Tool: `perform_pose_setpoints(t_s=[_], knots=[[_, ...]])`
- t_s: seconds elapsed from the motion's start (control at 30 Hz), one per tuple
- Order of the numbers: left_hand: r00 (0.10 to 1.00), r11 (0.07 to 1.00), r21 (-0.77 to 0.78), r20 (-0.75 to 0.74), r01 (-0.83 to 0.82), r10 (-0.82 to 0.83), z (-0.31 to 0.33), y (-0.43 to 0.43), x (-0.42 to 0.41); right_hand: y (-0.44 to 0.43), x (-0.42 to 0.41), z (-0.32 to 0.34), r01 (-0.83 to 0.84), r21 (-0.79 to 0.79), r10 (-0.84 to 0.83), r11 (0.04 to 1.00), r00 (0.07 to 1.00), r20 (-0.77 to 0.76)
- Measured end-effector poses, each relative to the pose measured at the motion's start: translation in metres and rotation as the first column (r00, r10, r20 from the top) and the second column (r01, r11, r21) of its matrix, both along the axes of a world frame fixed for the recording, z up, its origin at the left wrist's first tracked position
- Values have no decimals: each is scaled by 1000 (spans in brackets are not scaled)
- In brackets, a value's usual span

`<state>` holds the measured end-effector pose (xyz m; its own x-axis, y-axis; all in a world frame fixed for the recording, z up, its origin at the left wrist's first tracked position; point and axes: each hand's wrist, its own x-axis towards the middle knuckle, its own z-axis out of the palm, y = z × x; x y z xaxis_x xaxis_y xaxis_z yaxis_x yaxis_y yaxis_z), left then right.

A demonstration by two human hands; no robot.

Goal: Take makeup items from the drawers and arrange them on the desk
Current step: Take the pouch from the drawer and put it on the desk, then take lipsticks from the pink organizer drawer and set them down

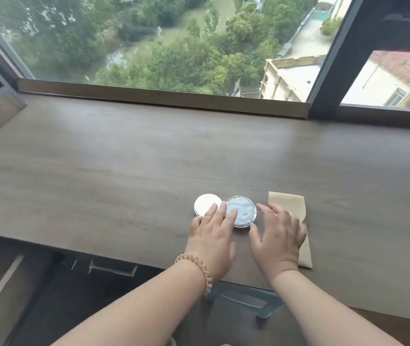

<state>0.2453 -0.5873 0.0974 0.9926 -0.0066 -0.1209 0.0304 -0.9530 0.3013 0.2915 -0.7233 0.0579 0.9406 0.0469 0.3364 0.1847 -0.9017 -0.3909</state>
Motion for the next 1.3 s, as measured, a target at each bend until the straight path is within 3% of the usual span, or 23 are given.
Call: perform_pose_setpoints(t_s=[0.13,0.43,0.73,0.87,1.07,1.3], knots=[[987,986,49,6,-160,160,15,63,-38,69,-18,7,-200,77,202,977,979,-14],[876,860,167,81,-482,476,64,217,-158,232,-106,61,-595,6,595,804,804,7],[750,739,126,110,-662,652,74,396,-317,432,-251,75,-751,-79,743,656,660,-111],[651,638,128,128,-759,748,81,480,-387,521,-312,88,-848,-36,839,529,528,-132],[551,548,66,167,-834,818,93,556,-422,608,-332,119,-915,-106,916,389,396,-60],[414,403,97,234,-910,879,109,642,-425,724,-323,134,-967,-157,979,201,205,-8]])
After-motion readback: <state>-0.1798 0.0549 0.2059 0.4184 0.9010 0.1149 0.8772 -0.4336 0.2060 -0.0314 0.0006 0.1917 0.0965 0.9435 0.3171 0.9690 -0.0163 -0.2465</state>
